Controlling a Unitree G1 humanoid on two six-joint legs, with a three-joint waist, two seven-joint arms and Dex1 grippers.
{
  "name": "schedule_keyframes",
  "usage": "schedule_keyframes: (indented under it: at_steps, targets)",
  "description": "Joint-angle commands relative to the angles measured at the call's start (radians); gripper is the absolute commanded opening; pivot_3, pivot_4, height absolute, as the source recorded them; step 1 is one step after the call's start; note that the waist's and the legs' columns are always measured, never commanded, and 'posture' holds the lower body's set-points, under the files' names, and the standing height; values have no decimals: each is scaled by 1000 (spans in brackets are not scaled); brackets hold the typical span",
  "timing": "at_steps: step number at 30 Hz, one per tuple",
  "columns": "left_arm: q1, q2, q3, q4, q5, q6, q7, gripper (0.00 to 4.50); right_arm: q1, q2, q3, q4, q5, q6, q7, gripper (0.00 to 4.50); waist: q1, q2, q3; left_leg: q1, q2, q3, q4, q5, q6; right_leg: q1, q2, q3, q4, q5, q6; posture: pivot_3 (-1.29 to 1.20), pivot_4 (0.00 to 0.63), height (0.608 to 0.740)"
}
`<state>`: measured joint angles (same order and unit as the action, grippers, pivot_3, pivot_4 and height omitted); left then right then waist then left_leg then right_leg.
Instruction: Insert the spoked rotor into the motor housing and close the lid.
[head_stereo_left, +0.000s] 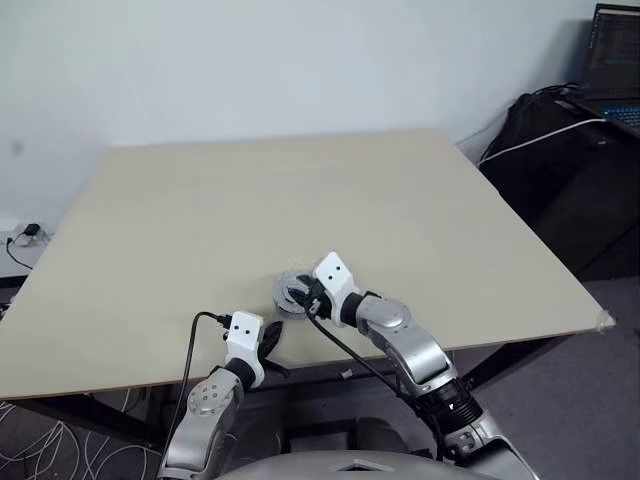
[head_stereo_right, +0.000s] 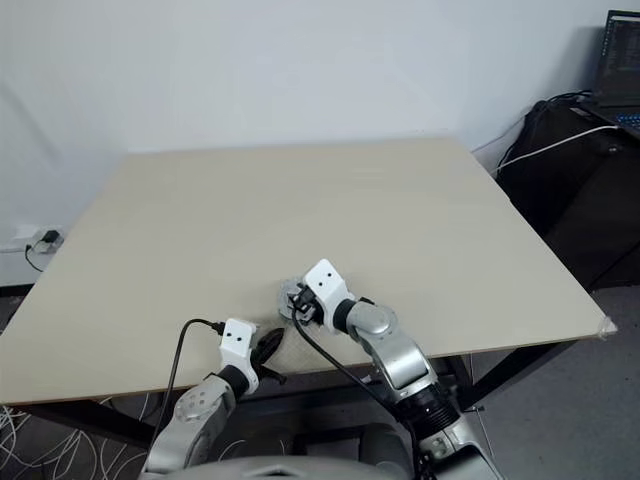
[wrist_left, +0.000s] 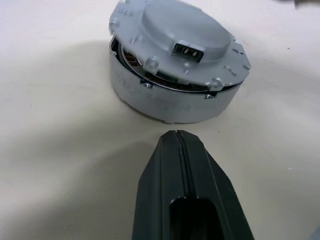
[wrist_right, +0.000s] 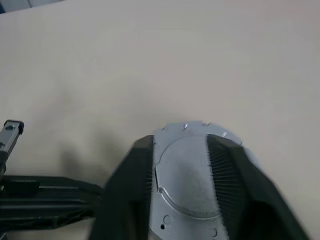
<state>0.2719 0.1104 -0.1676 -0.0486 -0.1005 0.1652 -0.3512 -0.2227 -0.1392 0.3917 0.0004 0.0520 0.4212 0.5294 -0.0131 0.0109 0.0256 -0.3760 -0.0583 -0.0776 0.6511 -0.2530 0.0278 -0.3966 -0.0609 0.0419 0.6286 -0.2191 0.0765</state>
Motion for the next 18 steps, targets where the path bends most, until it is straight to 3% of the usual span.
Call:
schedule_keyframes:
  at_steps: [1, 5, 6, 18]
  targets:
    - [-15, -1, 2, -35, -11, -12, -2, 0, -50, 1, 1, 33, -1, -44, 32, 3092, 0, 0, 0, 0, 0, 0, 0, 0, 0, 0, 0, 0, 0, 0, 0, 0, 0, 740]
    - [-10, -2, 5, -38, -11, -14, 3, 0, -91, -5, 9, 104, -8, -75, 75, 4331, 0, 0, 0, 0, 0, 0, 0, 0, 1, 0, 0, 0, 0, 0, 0, 0, 0, 740]
    - [-10, -2, 6, -39, -11, -14, 4, 0, -100, -5, 9, 120, -9, -81, 81, 4441, 0, 0, 0, 0, 0, 0, 0, 1, 1, 0, 0, 0, 0, 0, 0, 0, 0, 740]
    - [-13, -4, 9, -35, -9, -21, 7, 0, -155, -1, -1, 276, -43, -134, 93, 4441, 0, 0, 0, 0, 0, 0, 0, 0, 1, 0, 0, 0, 0, 0, 0, 0, 0, 740]
